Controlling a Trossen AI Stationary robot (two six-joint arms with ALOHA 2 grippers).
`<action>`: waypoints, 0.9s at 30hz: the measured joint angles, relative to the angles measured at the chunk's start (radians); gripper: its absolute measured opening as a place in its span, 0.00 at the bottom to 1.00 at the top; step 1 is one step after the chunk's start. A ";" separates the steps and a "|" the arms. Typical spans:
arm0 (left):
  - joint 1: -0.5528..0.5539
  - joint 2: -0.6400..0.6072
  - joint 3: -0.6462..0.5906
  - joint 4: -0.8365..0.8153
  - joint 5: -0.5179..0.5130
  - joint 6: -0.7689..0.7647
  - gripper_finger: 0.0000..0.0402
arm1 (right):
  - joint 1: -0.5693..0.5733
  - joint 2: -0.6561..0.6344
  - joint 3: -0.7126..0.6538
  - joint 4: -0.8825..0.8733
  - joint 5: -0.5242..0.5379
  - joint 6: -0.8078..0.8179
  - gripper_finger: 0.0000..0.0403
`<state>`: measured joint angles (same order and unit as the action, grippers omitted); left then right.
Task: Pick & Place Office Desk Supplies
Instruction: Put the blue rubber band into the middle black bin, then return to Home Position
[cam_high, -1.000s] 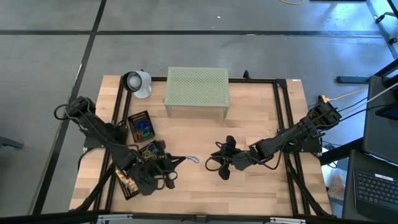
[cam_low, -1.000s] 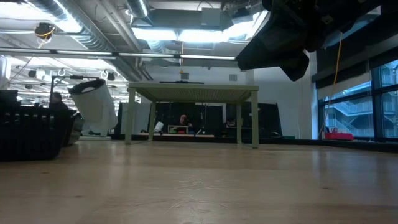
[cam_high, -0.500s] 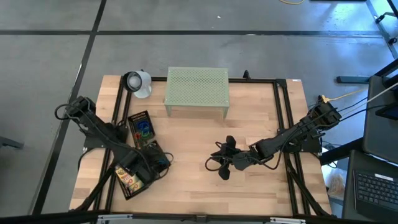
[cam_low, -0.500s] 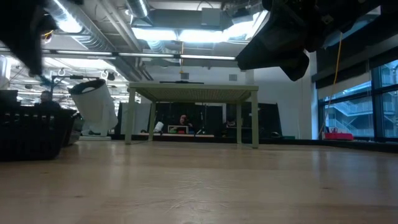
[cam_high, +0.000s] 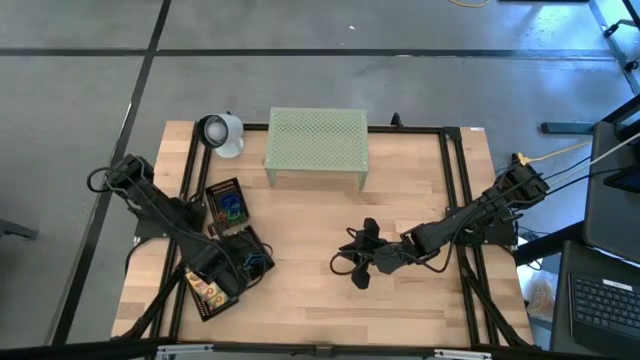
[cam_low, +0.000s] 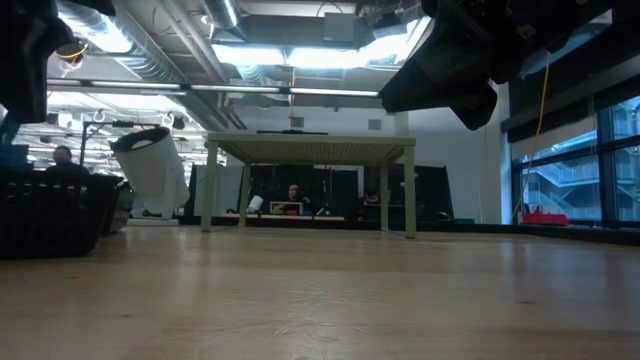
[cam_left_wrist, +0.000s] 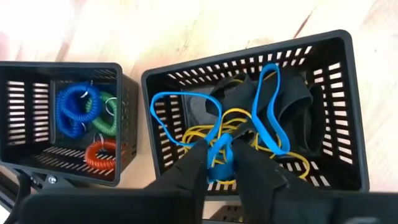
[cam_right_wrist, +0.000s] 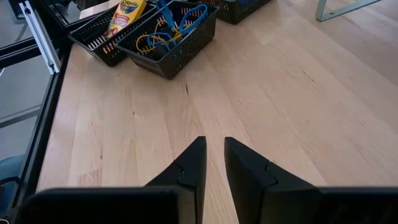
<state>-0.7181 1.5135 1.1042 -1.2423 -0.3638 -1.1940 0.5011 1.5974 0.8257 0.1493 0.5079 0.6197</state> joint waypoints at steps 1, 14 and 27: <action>0.000 0.000 0.000 0.000 0.002 -0.002 0.19 | 0.000 0.000 0.000 0.000 0.000 0.000 0.15; 0.000 0.000 0.000 -0.003 0.104 0.029 0.30 | 0.000 0.000 0.000 0.000 -0.056 -0.010 0.15; 0.000 0.000 0.000 0.051 0.090 0.041 0.26 | 0.000 0.000 0.000 0.000 -0.218 -0.078 0.15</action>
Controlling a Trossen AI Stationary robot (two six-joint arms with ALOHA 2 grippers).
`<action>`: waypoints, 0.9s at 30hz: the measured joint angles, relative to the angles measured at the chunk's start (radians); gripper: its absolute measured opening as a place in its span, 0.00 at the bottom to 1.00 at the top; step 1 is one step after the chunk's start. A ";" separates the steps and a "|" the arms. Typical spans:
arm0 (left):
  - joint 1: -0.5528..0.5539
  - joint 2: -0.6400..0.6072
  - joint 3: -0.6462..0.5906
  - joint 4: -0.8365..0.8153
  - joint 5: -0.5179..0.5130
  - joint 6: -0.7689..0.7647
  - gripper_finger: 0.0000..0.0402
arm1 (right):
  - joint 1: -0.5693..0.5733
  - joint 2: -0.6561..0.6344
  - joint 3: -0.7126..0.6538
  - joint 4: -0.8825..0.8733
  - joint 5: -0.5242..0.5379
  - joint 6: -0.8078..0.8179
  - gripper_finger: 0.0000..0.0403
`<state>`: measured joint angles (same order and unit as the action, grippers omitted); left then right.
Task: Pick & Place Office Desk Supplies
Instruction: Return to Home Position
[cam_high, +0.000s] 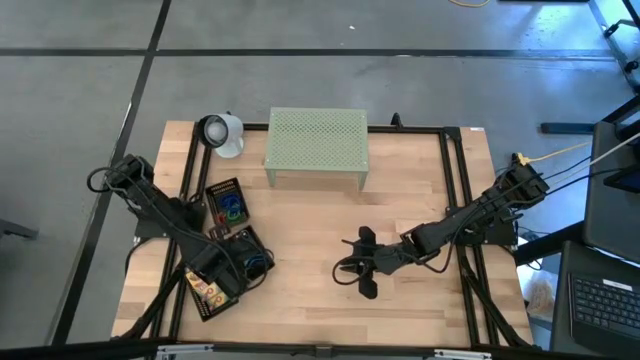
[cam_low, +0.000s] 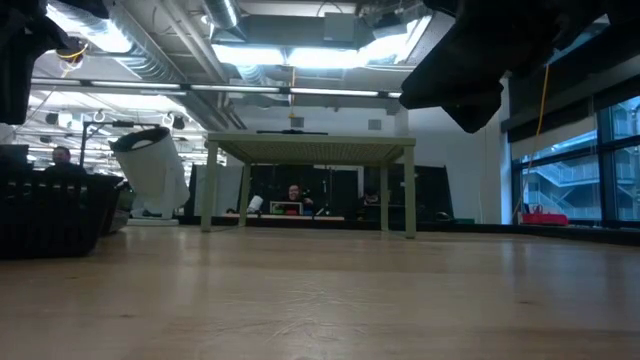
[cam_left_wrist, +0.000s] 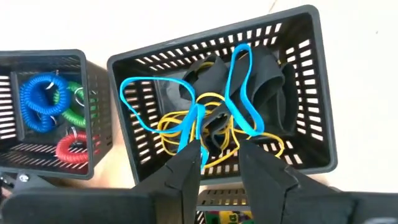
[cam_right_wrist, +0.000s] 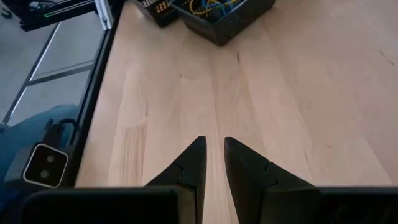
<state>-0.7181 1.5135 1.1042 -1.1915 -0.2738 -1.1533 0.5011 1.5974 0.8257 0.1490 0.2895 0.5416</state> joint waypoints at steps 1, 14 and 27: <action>0.000 0.000 0.000 0.001 -0.001 0.004 0.26 | 0.000 0.000 0.000 0.000 -0.005 -0.006 0.15; -0.031 -0.162 0.000 0.067 -0.274 0.085 0.26 | -0.023 -0.091 -0.001 -0.003 -0.159 -0.173 0.15; -0.282 -0.518 0.000 0.065 -0.596 0.176 0.26 | -0.047 -0.427 -0.105 -0.162 -0.105 -0.290 0.15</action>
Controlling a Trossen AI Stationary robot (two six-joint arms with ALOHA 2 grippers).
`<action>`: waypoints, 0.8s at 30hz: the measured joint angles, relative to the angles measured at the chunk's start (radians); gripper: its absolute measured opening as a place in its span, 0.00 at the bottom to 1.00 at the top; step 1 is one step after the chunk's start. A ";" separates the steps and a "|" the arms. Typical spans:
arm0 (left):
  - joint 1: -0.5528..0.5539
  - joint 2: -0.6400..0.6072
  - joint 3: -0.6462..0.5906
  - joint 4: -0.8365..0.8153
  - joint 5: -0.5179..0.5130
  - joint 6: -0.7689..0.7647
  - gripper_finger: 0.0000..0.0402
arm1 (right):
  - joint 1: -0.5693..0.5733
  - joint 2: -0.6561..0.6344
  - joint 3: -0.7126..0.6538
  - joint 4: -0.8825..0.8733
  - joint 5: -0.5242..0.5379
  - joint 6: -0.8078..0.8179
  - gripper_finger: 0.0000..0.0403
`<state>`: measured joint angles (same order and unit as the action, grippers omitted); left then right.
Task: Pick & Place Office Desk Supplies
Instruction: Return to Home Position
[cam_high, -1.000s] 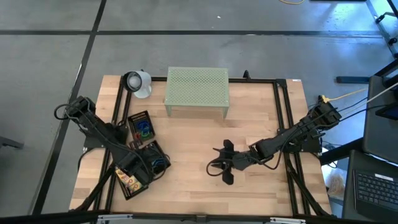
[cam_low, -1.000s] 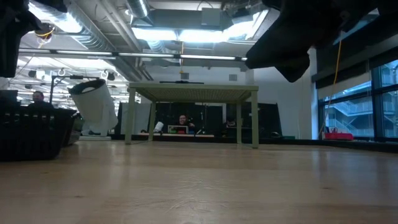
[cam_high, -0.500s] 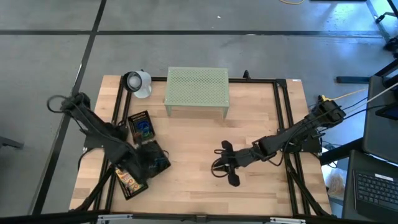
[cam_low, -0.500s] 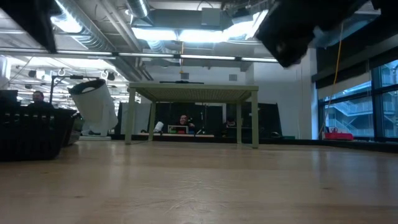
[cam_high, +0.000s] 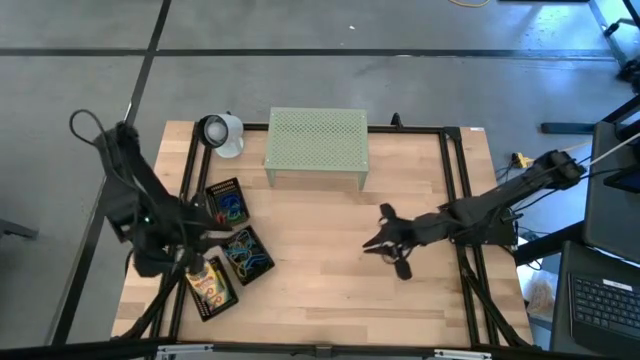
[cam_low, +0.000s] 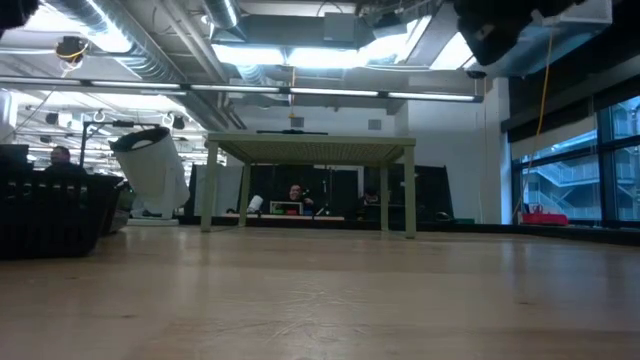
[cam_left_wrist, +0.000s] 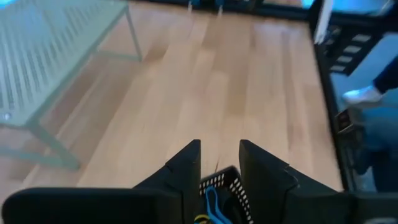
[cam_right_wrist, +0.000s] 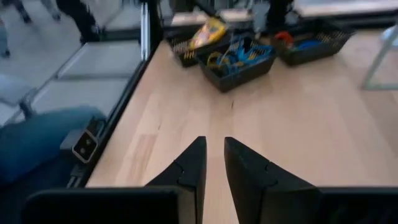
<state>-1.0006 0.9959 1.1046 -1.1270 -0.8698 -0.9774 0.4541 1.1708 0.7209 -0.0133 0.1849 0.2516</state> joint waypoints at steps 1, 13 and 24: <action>-0.014 -0.015 0.000 0.000 -0.015 0.005 0.26 | 0.000 -0.031 -0.028 0.024 0.011 0.000 0.15; -0.143 -0.123 -0.145 -0.005 -0.168 -0.143 0.26 | 0.000 -0.264 -0.422 0.436 0.014 0.029 0.15; -0.235 -0.288 -0.380 0.005 -0.262 -0.351 0.26 | 0.000 -0.374 -0.522 0.479 0.054 0.028 0.15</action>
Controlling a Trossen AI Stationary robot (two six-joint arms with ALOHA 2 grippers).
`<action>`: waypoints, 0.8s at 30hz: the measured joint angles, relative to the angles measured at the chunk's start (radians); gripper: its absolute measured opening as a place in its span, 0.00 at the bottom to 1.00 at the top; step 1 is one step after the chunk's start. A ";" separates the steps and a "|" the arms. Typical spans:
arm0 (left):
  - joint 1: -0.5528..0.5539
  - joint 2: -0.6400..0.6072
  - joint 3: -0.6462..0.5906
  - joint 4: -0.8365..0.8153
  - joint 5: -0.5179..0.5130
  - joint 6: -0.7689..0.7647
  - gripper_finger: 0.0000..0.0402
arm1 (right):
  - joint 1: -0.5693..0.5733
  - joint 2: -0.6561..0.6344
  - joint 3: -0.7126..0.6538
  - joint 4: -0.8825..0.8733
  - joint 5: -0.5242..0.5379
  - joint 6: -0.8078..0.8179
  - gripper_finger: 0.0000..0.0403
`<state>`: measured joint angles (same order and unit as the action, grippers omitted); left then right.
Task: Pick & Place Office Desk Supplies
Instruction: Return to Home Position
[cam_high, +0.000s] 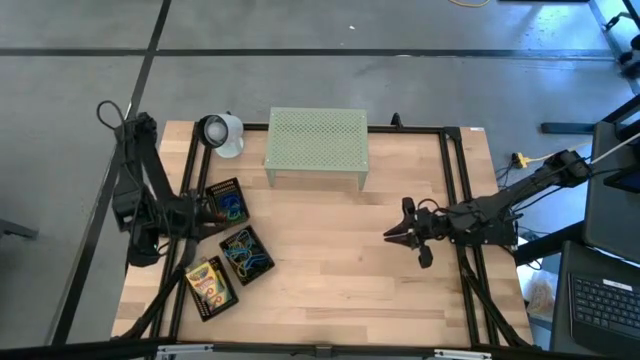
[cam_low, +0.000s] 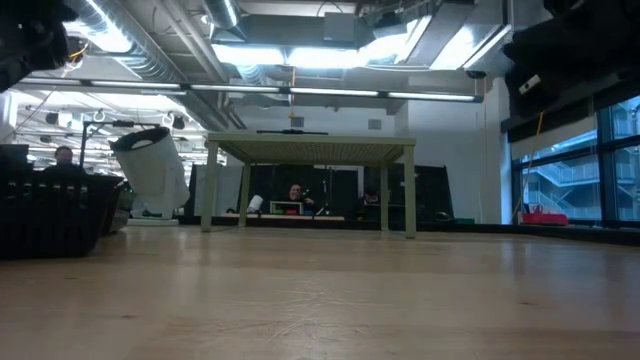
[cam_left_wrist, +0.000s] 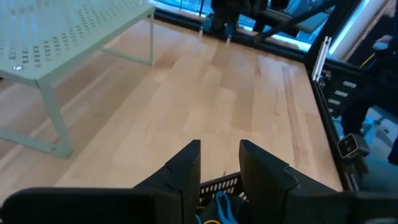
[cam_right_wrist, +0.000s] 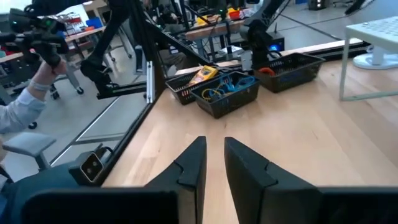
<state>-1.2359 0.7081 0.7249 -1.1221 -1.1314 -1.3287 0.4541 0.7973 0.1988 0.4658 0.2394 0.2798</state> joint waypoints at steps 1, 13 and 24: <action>-0.009 -0.015 -0.018 0.000 -0.015 -0.008 0.26 | 0.000 -0.008 -0.009 0.001 0.002 0.000 0.15; -0.099 -0.145 -0.242 0.098 -0.106 -0.091 0.26 | 0.001 -0.055 -0.186 0.214 0.066 0.061 0.15; -0.137 -0.158 -0.360 0.704 -0.053 0.287 0.27 | 0.001 -0.056 -0.184 0.234 0.055 -0.003 0.15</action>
<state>-1.3724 0.5497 0.3649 -0.4181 -1.1841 -1.0416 0.4549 0.7418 0.0147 0.6999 0.2948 0.2771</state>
